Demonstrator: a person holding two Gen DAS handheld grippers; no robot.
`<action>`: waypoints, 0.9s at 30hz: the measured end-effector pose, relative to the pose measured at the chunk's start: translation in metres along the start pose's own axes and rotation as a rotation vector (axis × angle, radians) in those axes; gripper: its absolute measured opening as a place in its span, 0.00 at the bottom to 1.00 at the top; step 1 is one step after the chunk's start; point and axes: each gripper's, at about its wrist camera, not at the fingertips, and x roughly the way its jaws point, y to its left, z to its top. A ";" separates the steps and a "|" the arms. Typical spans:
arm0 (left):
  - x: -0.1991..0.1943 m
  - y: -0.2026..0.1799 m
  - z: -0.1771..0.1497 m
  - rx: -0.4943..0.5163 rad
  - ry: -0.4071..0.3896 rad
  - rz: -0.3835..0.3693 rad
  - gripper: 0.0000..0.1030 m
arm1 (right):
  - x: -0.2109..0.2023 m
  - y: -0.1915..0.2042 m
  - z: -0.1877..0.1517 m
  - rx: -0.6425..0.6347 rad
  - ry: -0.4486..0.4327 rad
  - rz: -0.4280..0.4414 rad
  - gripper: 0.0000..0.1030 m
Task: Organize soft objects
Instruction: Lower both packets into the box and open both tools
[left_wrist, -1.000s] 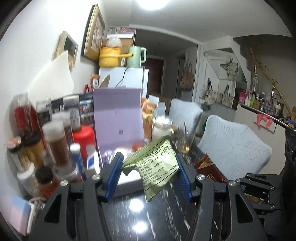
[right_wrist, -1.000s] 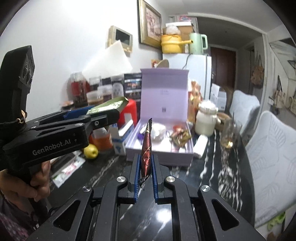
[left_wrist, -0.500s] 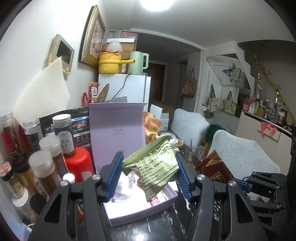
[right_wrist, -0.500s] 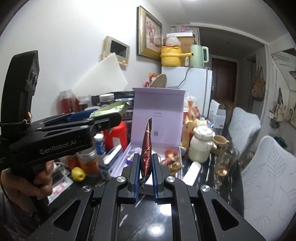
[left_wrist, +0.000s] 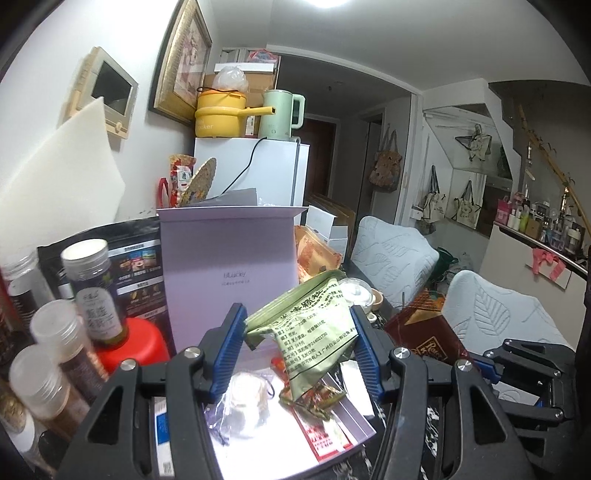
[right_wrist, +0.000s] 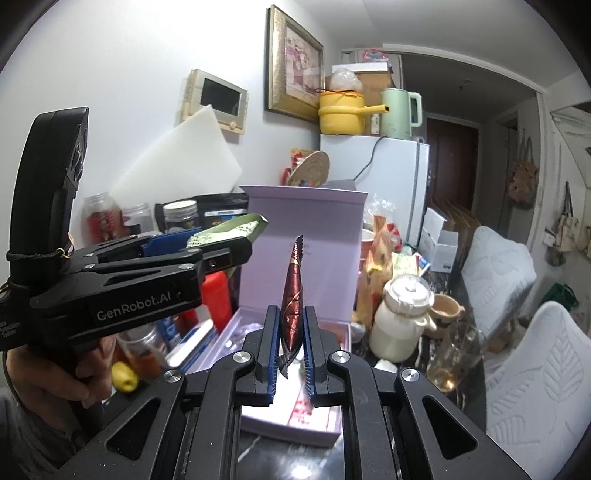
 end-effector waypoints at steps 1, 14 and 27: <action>0.006 0.000 0.000 0.001 0.004 0.000 0.54 | 0.006 -0.003 0.001 0.001 0.003 0.003 0.11; 0.082 0.019 -0.006 -0.013 0.083 0.050 0.54 | 0.082 -0.036 0.004 0.017 0.038 0.017 0.11; 0.135 0.029 -0.031 -0.002 0.206 0.102 0.54 | 0.131 -0.059 -0.012 0.038 0.121 0.033 0.11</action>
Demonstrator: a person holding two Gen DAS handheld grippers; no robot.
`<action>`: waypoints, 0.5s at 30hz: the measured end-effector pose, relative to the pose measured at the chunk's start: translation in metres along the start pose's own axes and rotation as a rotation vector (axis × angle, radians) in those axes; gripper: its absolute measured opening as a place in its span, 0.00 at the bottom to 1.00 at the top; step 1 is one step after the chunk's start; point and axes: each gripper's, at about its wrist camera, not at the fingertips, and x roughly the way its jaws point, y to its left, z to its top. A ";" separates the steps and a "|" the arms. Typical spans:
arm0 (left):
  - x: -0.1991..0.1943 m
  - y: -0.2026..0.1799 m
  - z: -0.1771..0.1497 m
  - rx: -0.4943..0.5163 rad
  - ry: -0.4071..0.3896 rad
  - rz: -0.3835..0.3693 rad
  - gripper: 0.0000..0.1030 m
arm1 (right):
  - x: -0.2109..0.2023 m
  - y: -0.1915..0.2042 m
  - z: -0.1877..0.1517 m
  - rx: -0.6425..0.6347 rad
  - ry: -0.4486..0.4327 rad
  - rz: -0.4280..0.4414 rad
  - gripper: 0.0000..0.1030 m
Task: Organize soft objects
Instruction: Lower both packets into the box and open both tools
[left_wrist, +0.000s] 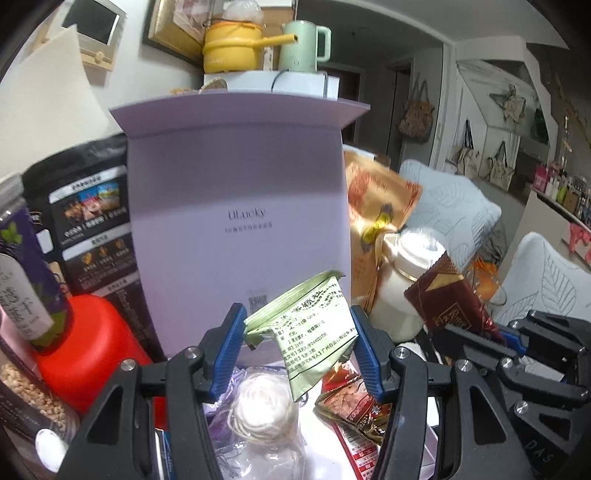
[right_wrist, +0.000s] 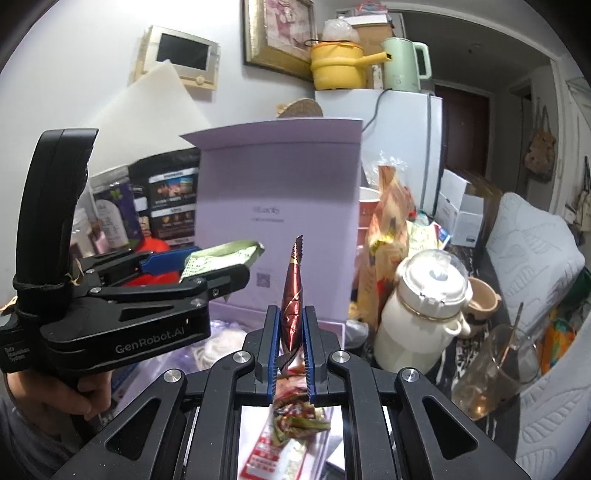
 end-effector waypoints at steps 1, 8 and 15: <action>0.004 -0.001 -0.001 0.006 0.010 0.004 0.54 | 0.001 -0.001 -0.001 0.000 0.007 -0.005 0.11; 0.031 -0.006 -0.011 0.033 0.100 0.002 0.54 | 0.017 -0.010 -0.007 0.020 0.049 0.001 0.11; 0.053 -0.009 -0.019 0.052 0.176 -0.002 0.54 | 0.041 -0.012 -0.017 0.037 0.104 0.042 0.12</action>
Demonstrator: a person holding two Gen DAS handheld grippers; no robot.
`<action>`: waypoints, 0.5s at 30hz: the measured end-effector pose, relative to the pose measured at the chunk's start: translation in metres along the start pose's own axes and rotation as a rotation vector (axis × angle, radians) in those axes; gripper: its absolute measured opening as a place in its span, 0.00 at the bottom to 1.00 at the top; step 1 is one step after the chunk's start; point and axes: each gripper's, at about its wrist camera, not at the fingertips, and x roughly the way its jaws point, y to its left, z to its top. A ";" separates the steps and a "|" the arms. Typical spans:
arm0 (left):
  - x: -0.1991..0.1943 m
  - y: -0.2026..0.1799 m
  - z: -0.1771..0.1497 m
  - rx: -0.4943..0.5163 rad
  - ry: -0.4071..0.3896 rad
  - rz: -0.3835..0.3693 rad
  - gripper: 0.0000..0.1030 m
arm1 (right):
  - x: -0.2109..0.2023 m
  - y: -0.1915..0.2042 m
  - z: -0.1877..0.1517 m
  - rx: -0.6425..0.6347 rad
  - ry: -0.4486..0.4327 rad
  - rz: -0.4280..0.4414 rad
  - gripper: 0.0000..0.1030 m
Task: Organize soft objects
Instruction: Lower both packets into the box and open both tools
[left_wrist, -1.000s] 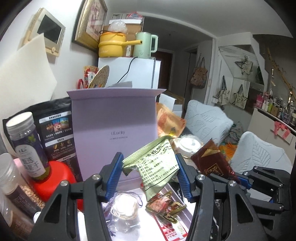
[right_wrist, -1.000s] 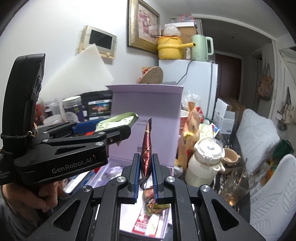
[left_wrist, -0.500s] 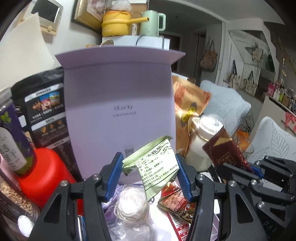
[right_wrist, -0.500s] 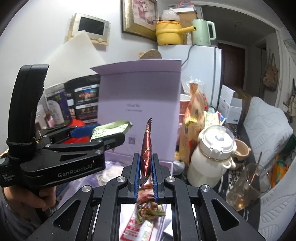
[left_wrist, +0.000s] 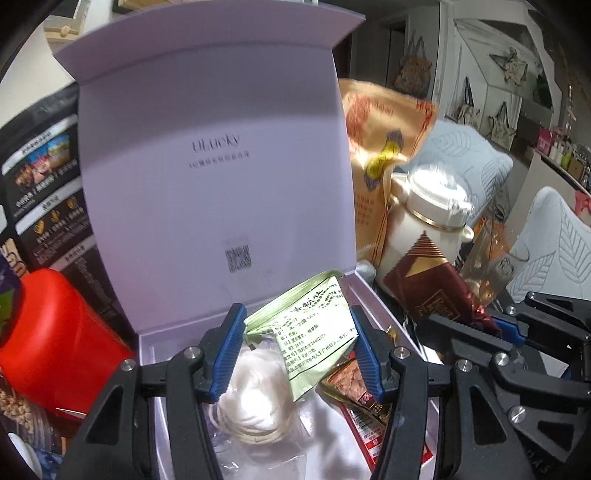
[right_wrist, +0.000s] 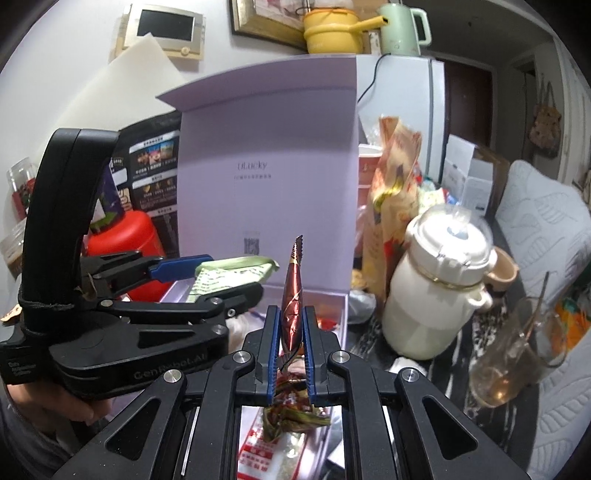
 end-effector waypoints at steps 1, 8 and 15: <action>0.003 -0.001 -0.001 0.003 0.010 -0.001 0.54 | 0.003 0.000 -0.001 0.002 0.007 0.005 0.11; 0.025 -0.002 -0.005 0.011 0.066 0.016 0.54 | 0.021 -0.006 -0.008 0.024 0.061 0.027 0.11; 0.053 0.002 -0.008 0.003 0.157 -0.010 0.54 | 0.041 -0.013 -0.015 0.055 0.119 0.057 0.11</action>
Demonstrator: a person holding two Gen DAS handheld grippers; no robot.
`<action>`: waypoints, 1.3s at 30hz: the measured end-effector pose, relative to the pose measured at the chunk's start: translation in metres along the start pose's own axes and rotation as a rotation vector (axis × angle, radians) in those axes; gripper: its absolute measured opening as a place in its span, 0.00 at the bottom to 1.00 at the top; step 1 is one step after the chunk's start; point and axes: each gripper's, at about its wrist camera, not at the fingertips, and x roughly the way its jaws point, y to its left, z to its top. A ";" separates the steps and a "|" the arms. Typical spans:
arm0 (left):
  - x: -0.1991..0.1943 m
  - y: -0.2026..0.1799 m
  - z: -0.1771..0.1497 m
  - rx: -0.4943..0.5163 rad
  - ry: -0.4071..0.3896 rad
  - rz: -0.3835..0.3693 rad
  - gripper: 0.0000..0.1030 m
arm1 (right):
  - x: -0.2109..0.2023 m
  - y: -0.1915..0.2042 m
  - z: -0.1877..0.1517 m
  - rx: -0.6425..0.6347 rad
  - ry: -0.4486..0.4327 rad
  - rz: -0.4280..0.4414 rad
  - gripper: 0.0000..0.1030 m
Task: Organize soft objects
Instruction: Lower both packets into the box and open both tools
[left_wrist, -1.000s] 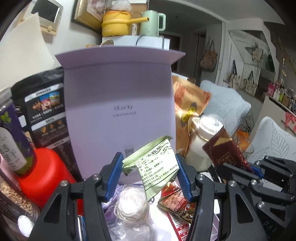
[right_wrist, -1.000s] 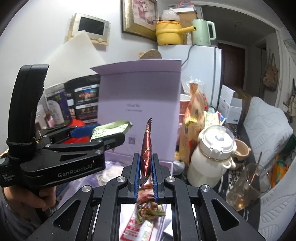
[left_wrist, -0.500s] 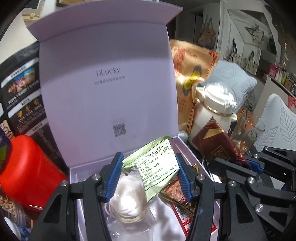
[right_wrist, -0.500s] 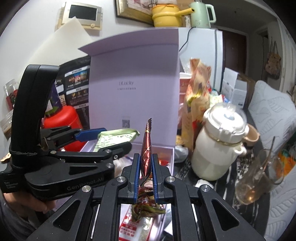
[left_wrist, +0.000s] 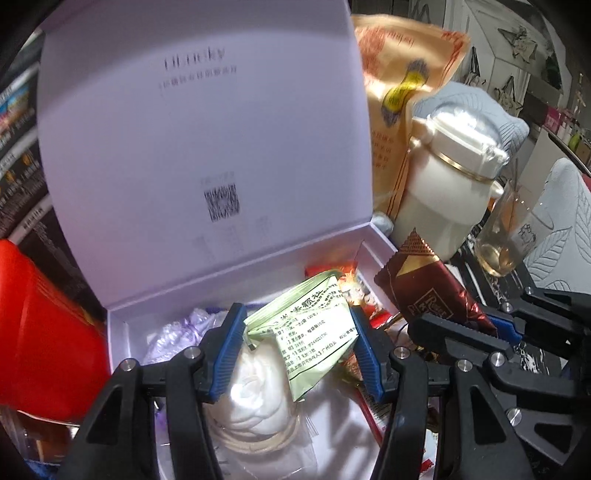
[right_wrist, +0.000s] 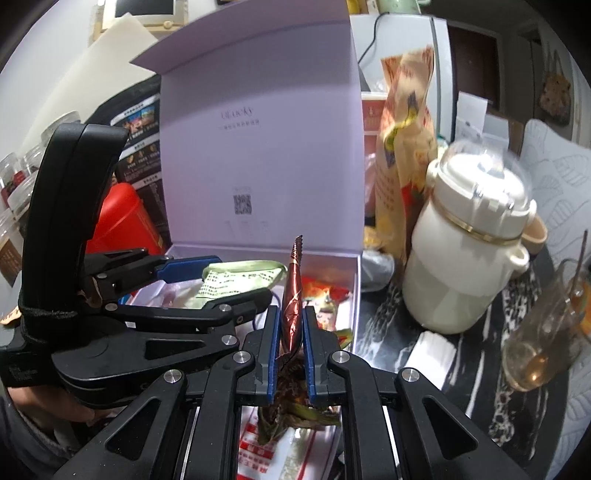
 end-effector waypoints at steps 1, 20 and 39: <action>0.003 0.000 0.000 0.002 0.005 0.000 0.54 | 0.004 -0.001 -0.001 0.003 0.012 0.004 0.11; 0.037 -0.009 -0.008 0.008 0.138 0.000 0.54 | 0.038 -0.010 -0.013 0.012 0.108 -0.030 0.12; 0.019 -0.004 -0.008 -0.068 0.139 0.049 0.55 | 0.008 -0.010 -0.002 0.019 0.067 -0.039 0.31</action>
